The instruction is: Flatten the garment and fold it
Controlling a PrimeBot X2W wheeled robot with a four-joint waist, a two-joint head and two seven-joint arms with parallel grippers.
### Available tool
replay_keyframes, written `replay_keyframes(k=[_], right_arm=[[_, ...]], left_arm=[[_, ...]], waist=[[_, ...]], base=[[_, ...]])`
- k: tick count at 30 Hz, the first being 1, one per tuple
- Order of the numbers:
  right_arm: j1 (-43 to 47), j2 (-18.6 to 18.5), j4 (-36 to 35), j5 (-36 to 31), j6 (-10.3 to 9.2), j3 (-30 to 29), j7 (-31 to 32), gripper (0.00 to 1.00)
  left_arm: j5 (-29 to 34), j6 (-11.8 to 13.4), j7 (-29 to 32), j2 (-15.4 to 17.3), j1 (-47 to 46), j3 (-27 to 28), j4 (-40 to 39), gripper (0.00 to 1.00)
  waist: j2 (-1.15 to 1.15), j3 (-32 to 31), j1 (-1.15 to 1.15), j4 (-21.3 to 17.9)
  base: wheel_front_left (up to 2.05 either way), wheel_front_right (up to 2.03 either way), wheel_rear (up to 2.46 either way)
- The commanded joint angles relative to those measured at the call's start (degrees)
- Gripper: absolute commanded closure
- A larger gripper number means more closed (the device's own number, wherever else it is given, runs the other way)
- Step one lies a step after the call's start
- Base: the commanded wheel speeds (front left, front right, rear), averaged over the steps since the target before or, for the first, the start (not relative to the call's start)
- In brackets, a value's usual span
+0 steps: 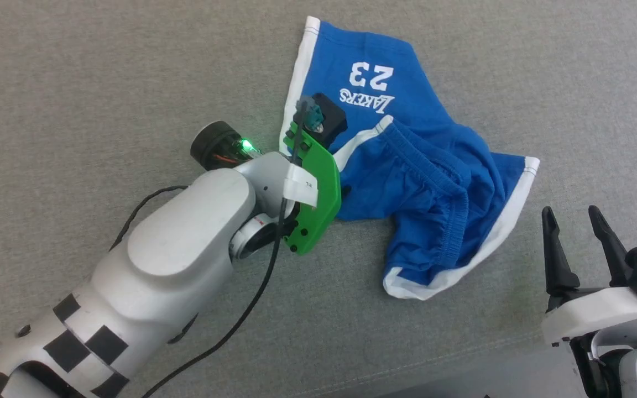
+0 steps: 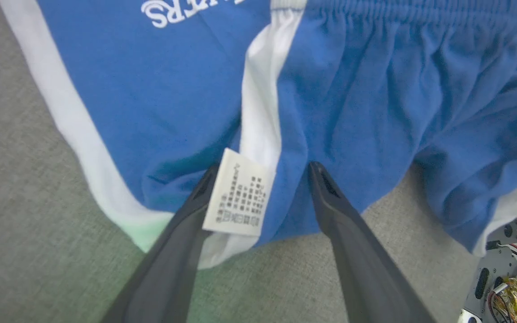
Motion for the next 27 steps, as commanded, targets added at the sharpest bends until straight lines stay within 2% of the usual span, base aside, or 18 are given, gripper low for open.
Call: replay_keyframes(k=[1, 5, 13, 19, 27], right_arm=[[-1.12, 0.2, 0.38, 0.32, -0.08, -0.06, -0.61, 0.0], [-0.92, 0.21, 1.55, 0.18, -0.08, -1.2, -0.51, 0.0], [-0.61, 0.21, 1.32, -1.01, -0.08, -2.83, 1.82, 0.0], [0.06, 0.21, 0.25, -1.23, -0.08, -3.34, 3.82, 0.0], [0.18, 0.21, -0.88, -1.31, -0.08, -2.27, 5.55, 0.0]], left_arm=[[-0.88, -0.38, -0.7, 0.56, 0.33, 0.02, -0.13, 1.0], [-0.69, 0.26, -6.14, 0.79, 1.53, 1.82, -1.38, 1.0], [-0.08, 3.81, -17.71, 2.92, 3.48, 8.04, -5.29, 1.0], [-0.56, 5.53, -23.9, 7.07, 6.07, 12.65, -5.82, 1.0], [-2.42, 5.04, -28.65, 12.67, 9.69, 16.76, -1.36, 1.0]], waist=[[0.0, 0.47, 0.0, -0.31], [0.0, -1.11, 0.0, 1.38], [0.0, -6.29, 0.0, 6.75], [0.0, -8.75, 0.0, 10.52], [0.0, -8.92, 0.0, 12.98]], base=[[0.0, 0.0, 0.0], [0.0, 0.0, 0.0], [0.0, 0.0, 0.0], [0.0, 0.0, 0.0], [0.0, 0.0, 0.0]])
